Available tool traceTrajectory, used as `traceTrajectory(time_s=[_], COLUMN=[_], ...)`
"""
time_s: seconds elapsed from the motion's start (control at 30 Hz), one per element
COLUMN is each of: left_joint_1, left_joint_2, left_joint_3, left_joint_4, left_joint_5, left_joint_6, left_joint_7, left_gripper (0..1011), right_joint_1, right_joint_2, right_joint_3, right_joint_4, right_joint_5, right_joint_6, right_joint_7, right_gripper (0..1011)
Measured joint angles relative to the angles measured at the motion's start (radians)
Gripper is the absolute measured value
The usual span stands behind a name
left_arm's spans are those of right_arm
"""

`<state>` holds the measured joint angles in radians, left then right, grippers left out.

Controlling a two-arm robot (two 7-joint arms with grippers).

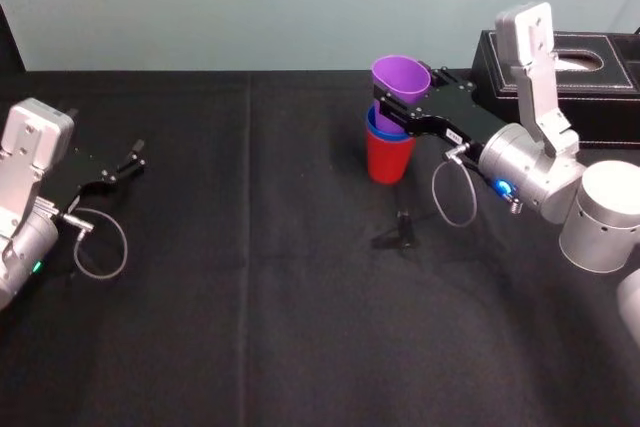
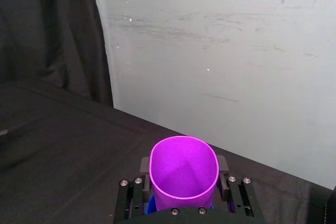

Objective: Stack the three plastic cups sequentially using one hand.

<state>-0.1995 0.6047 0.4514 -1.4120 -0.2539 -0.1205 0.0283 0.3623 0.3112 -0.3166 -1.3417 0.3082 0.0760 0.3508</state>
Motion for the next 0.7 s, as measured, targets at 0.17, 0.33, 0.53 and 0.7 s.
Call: traceTrajectory(time_s=[0.17,0.33,0.53,0.7], left_joint_1=[0.000,0.000,0.000,0.000], left_joint_2=[0.000,0.000,0.000,0.000], left_joint_3=[0.000,0.000,0.000,0.000], left_joint_4=[0.000,0.000,0.000,0.000], left_joint_5=[0.000,0.000,0.000,0.000], left_joint_6=[0.000,0.000,0.000,0.000], left_joint_7=[0.000,0.000,0.000,0.000], left_gripper=[1005,1005,1005,1005], right_joint_1=[0.010,0.017,0.019,0.017], right_joint_2=[-0.005,-0.008,-0.011,-0.012], right_joint_3=[-0.004,-0.008,-0.011,-0.013], right_joint_4=[0.027,0.050,0.065,0.069], right_joint_5=[-0.005,-0.012,-0.019,-0.023], right_joint_6=[-0.014,-0.032,-0.049,-0.059], right_joint_7=[0.009,0.016,0.023,0.029], right_gripper=[721,721,721,721])
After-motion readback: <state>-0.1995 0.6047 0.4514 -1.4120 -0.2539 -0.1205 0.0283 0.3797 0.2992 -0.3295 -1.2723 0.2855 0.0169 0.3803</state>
